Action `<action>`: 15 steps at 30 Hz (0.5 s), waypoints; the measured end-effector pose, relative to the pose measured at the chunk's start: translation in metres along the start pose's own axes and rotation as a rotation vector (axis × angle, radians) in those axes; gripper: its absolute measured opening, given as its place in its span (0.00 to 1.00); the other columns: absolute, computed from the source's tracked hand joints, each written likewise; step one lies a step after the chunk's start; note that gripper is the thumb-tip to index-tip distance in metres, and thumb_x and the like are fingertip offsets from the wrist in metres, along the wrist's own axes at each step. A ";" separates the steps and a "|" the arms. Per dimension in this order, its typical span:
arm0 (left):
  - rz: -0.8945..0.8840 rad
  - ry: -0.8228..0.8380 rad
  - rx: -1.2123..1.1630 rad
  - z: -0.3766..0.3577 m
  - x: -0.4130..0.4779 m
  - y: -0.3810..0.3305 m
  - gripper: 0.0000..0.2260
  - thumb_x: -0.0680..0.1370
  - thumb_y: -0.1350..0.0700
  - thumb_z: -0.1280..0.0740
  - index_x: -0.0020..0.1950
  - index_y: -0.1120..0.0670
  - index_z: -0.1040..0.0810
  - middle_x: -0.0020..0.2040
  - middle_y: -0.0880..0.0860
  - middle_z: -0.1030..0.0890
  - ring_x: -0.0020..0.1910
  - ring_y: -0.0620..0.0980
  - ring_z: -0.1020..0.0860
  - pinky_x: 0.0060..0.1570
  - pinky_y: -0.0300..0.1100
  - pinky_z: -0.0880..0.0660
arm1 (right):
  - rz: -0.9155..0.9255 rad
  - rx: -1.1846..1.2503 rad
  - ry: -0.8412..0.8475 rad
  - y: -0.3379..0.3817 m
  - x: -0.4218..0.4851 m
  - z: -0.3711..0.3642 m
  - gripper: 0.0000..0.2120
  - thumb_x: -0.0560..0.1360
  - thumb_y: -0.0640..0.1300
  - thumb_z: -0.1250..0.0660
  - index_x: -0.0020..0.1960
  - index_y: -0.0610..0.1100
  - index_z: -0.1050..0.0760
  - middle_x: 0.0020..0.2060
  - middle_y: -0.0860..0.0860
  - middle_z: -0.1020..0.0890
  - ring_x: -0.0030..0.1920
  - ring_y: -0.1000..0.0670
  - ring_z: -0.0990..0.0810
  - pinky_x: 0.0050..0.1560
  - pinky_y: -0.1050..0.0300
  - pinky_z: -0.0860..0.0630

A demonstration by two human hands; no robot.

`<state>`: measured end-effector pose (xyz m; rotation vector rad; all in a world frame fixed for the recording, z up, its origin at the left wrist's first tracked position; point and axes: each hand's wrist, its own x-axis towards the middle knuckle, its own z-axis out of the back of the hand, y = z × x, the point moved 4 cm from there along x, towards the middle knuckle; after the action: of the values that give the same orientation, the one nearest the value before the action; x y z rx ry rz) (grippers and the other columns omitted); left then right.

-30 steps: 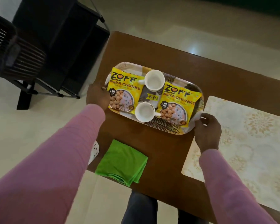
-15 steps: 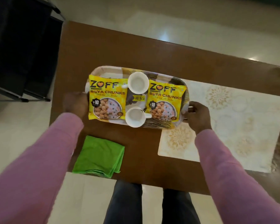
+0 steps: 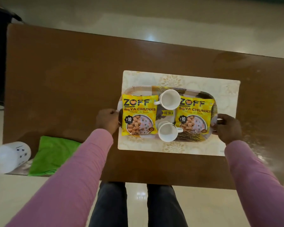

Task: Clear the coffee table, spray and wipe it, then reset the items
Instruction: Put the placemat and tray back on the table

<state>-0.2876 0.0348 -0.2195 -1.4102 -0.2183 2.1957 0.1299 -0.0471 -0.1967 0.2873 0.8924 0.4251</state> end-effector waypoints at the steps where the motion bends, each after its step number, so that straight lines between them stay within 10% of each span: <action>1: -0.006 -0.005 0.015 -0.008 -0.003 0.001 0.15 0.77 0.58 0.32 0.30 0.50 0.19 0.39 0.54 0.16 0.41 0.58 0.16 0.45 0.57 0.18 | 0.011 -0.006 0.002 -0.001 0.003 0.006 0.16 0.72 0.29 0.33 0.59 0.38 0.24 0.46 0.39 0.19 0.47 0.36 0.19 0.50 0.38 0.21; 15: -0.111 -0.028 0.178 -0.058 -0.026 -0.001 0.11 0.78 0.57 0.37 0.41 0.59 0.19 0.40 0.59 0.17 0.44 0.62 0.17 0.47 0.62 0.20 | 0.030 -0.073 0.027 -0.032 0.042 0.030 0.18 0.73 0.33 0.33 0.61 0.43 0.25 0.48 0.42 0.18 0.47 0.40 0.18 0.49 0.38 0.20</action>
<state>-0.2273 0.0148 -0.2243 -1.2416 -0.1047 2.0898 0.1844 -0.0578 -0.2208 0.2284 0.8973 0.4890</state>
